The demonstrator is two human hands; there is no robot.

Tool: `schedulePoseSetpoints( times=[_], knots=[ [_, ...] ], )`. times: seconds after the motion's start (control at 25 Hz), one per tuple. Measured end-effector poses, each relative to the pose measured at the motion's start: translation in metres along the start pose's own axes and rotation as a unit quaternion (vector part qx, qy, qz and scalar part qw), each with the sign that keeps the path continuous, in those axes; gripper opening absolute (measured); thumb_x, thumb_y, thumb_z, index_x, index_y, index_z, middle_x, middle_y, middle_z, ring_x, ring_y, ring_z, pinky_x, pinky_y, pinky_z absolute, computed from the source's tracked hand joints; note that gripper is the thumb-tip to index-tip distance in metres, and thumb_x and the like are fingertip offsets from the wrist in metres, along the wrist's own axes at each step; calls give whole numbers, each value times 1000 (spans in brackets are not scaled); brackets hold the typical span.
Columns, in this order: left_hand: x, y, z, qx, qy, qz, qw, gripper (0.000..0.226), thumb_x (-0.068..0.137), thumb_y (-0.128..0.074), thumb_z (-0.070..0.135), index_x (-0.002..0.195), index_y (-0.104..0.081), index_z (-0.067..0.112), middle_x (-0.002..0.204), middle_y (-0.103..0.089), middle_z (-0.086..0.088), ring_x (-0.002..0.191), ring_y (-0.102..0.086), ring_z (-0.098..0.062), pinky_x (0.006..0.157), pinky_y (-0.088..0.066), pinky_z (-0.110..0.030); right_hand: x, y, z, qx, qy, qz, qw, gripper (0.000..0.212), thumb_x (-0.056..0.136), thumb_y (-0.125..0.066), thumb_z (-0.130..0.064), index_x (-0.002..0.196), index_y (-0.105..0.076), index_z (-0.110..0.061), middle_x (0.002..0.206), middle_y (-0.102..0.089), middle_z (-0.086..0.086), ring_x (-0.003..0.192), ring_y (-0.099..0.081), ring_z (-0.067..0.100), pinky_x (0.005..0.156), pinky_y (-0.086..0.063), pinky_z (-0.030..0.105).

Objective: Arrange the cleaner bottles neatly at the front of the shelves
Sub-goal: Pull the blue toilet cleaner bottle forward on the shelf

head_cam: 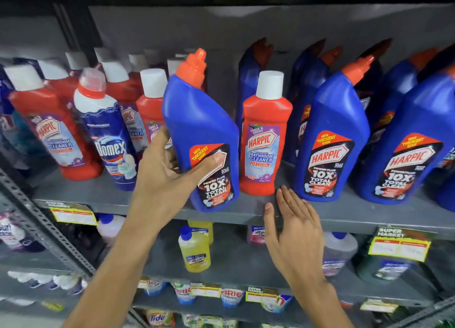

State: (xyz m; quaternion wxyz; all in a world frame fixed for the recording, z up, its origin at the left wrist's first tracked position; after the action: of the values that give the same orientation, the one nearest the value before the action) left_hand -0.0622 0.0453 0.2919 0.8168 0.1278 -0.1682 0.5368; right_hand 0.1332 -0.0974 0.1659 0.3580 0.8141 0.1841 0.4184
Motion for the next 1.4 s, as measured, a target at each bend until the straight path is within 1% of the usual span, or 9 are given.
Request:
schedulePoseSetpoints(
  times=[0.28, 0.48, 0.64, 0.68, 0.76, 0.88, 1.04, 1.2, 1.4],
  knots=[
    [13, -17, -14, 11, 21, -12, 1000, 73, 63, -94, 38, 130, -67, 31, 112, -87, 13, 99, -85, -8, 78, -69, -23, 0, -1, 0, -10, -1, 14, 1000, 52, 104, -55, -42, 139, -73, -7, 146, -72, 8, 139, -67, 21, 124, -39, 34],
    [17, -19, -18, 30, 30, -9, 999, 78, 65, -92, 44, 137, -64, 29, 117, -86, 11, 103, -85, -10, 85, -71, -33, -1, -3, 1, -9, -4, 14, 1000, 52, 104, -54, -43, 140, -72, -9, 146, -72, 7, 140, -67, 21, 124, -43, 38],
    [19, -19, -21, 49, 31, 5, 998, 70, 72, -91, 41, 135, -62, 32, 121, -84, 8, 106, -84, -13, 90, -69, -43, -1, -5, 1, -8, -3, 23, 1000, 53, 104, -53, -43, 139, -73, -8, 145, -73, 7, 139, -68, 22, 123, -45, 40],
    [20, -19, -21, 56, 31, 7, 998, 67, 73, -91, 41, 133, -62, 33, 120, -84, 9, 105, -83, -11, 89, -70, -41, -1, -5, 1, -8, -3, 24, 1000, 54, 104, -51, -44, 139, -73, -8, 144, -73, 7, 138, -68, 22, 123, -45, 40],
    [20, -19, -20, 65, 30, 4, 997, 61, 72, -91, 42, 125, -63, 39, 111, -84, 19, 99, -83, -2, 79, -70, -25, -1, -5, 1, -8, -4, 25, 1000, 55, 104, -51, -44, 138, -73, -8, 144, -73, 7, 138, -68, 21, 123, -45, 40],
    [18, -18, -16, 69, 34, -1, 997, 57, 68, -90, 47, 119, -63, 45, 102, -82, 33, 93, -81, 8, 67, -62, -9, -1, -6, 1, -8, -5, 26, 1000, 51, 102, -56, -40, 138, -73, -7, 144, -73, 7, 139, -67, 21, 123, -46, 40],
    [14, -15, -14, 108, 17, -1, 994, 66, 64, -88, 58, 122, -60, 42, 112, -78, 34, 95, -78, 13, 70, -62, -8, -1, -5, 0, -4, -5, 28, 1000, 50, 102, -56, -39, 137, -74, -6, 144, -73, 9, 139, -68, 23, 122, -48, 43],
    [13, -15, -11, 116, 17, -1, 993, 60, 61, -86, 63, 112, -57, 52, 98, -75, 47, 92, -76, 19, 65, -58, -3, -1, -4, -1, 2, -10, 25, 1000, 52, 102, -54, -40, 137, -74, -6, 144, -73, 9, 138, -68, 24, 121, -47, 43],
    [9, -13, -11, 151, 12, 22, 988, 53, 67, -88, 59, 110, -58, 52, 93, -74, 48, 91, -75, 21, 67, -59, -3, -2, -5, -1, 7, -16, 17, 1000, 52, 101, -57, -38, 139, -72, -6, 146, -71, 10, 140, -67, 26, 122, -46, 45]
  ],
)
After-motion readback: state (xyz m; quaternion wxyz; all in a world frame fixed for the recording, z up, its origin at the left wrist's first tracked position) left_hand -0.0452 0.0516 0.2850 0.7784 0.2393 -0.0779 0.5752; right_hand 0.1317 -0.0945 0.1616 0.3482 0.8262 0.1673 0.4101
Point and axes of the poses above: each hand's wrist, its own x-axis towards the middle knuckle, its own y-axis out of the back of the hand, z = x × y, the point moved 4 cm from there along x, towards the middle knuckle
